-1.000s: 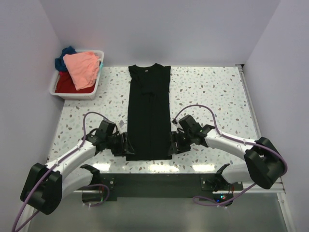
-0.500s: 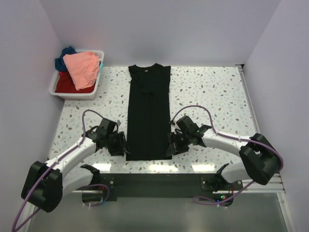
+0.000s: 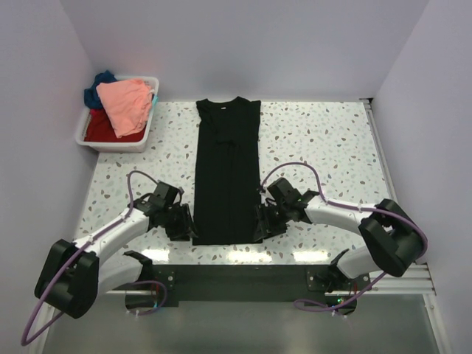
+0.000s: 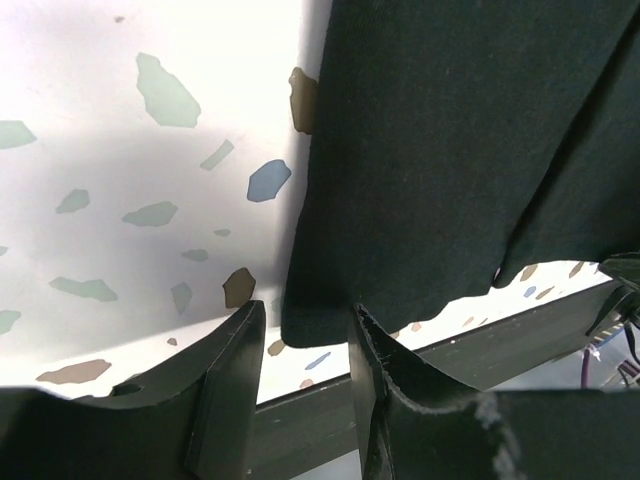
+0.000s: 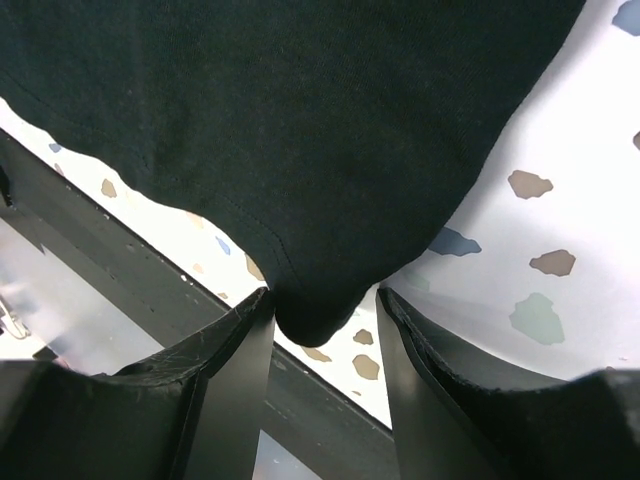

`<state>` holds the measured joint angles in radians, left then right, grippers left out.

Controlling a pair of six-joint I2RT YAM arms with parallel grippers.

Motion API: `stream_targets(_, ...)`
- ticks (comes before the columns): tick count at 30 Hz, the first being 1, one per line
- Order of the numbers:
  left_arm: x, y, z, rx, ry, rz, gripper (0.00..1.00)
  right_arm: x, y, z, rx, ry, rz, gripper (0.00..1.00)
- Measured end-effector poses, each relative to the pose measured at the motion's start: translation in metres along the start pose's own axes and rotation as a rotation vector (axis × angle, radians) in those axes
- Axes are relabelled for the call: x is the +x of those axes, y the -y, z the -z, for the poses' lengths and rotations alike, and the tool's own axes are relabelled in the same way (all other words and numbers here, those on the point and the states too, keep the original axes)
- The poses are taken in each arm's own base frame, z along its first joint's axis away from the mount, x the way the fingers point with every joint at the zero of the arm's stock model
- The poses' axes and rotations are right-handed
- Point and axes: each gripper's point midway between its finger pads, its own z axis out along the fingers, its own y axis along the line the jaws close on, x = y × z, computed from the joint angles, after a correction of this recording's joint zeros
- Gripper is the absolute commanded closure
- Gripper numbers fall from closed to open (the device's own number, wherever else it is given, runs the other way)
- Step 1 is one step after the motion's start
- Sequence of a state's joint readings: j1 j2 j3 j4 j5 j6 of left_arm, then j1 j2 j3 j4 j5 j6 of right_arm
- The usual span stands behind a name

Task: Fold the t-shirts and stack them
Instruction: Fold the tshirt

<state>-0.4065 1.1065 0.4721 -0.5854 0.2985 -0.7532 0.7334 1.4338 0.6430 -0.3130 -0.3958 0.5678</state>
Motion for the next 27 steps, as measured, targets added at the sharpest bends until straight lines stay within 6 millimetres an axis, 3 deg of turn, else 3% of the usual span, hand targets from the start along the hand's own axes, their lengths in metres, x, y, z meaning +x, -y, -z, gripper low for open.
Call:
stream_targets(18, -0.002, 0.012, -0.011, 0.07, -0.009, 0.028, 0.56, -0.01, -0.005, -0.007, -0.013, 0.002, 0.003, 0.56)
stream_targets(21, -0.002, 0.011, -0.011, 0.066, -0.01, 0.031, 0.62, -0.01, -0.004, -0.008, -0.009, -0.001, 0.0, 0.63)
stream_targets(27, -0.001, 0.004, -0.012, 0.025, -0.007, 0.036, 0.86, -0.01, 0.0, -0.01, 0.009, -0.001, -0.004, 0.77)
